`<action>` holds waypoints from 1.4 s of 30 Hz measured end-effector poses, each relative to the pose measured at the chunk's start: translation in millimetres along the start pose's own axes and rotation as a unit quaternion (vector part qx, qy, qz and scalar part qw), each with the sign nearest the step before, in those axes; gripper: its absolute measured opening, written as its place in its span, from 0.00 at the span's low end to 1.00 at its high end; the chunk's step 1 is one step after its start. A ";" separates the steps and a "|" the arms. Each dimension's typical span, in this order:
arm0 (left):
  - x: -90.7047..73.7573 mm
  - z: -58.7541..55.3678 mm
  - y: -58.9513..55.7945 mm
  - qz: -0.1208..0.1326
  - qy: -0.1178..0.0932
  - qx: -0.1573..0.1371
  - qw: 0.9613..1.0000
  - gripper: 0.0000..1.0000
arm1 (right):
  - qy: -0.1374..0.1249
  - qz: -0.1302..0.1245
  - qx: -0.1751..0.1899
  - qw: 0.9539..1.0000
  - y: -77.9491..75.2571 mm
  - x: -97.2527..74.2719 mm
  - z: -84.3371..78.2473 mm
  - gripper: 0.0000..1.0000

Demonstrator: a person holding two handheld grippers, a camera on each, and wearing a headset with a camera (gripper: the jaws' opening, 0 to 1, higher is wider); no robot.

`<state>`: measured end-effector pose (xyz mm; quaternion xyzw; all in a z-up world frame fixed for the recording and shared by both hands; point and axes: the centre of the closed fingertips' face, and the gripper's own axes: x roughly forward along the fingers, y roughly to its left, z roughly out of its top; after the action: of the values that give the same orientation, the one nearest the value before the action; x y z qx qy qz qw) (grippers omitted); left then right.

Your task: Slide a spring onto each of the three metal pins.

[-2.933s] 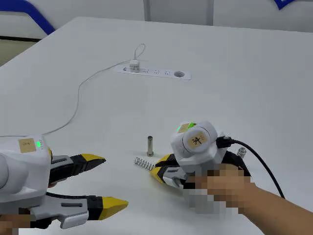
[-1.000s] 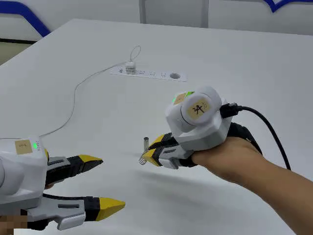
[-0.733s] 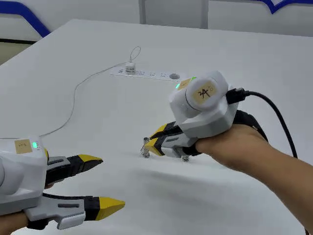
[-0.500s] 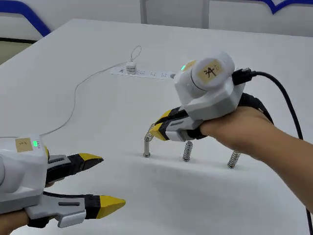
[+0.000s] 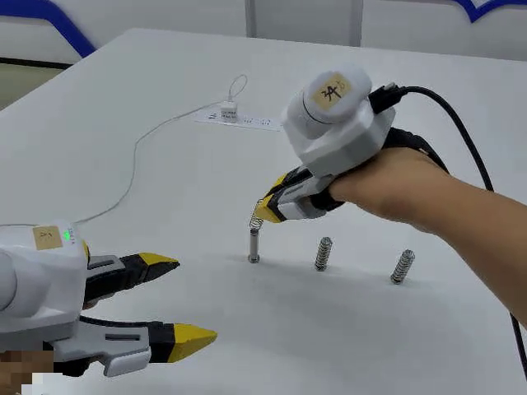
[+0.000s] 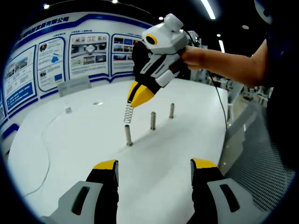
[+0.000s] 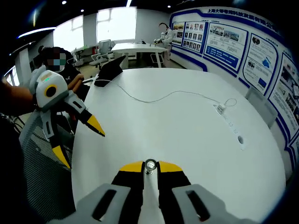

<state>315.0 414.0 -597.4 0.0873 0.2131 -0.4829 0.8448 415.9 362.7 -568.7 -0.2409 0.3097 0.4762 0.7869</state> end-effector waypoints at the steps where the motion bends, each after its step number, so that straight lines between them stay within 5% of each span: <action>1: -0.1 0.1 0.1 0.000 0.000 0.000 1.000 0.64 | 0.003 0.001 0.000 1.000 -0.1 0.7 0.0 0.12; 9: -0.1 -0.3 1.5 0.002 -0.001 -0.001 1.000 0.64 | 0.029 0.013 -0.001 1.000 0.2 4.3 -4.3 0.12; 42: -0.2 -0.1 1.0 0.000 0.001 0.000 1.000 0.64 | 0.066 0.029 0.022 0.997 3.6 34.9 -23.0 0.12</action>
<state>315.7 414.7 -597.5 0.0882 0.2143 -0.4831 0.8443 419.1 369.7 -609.9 -0.2458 0.3779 0.4749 0.7558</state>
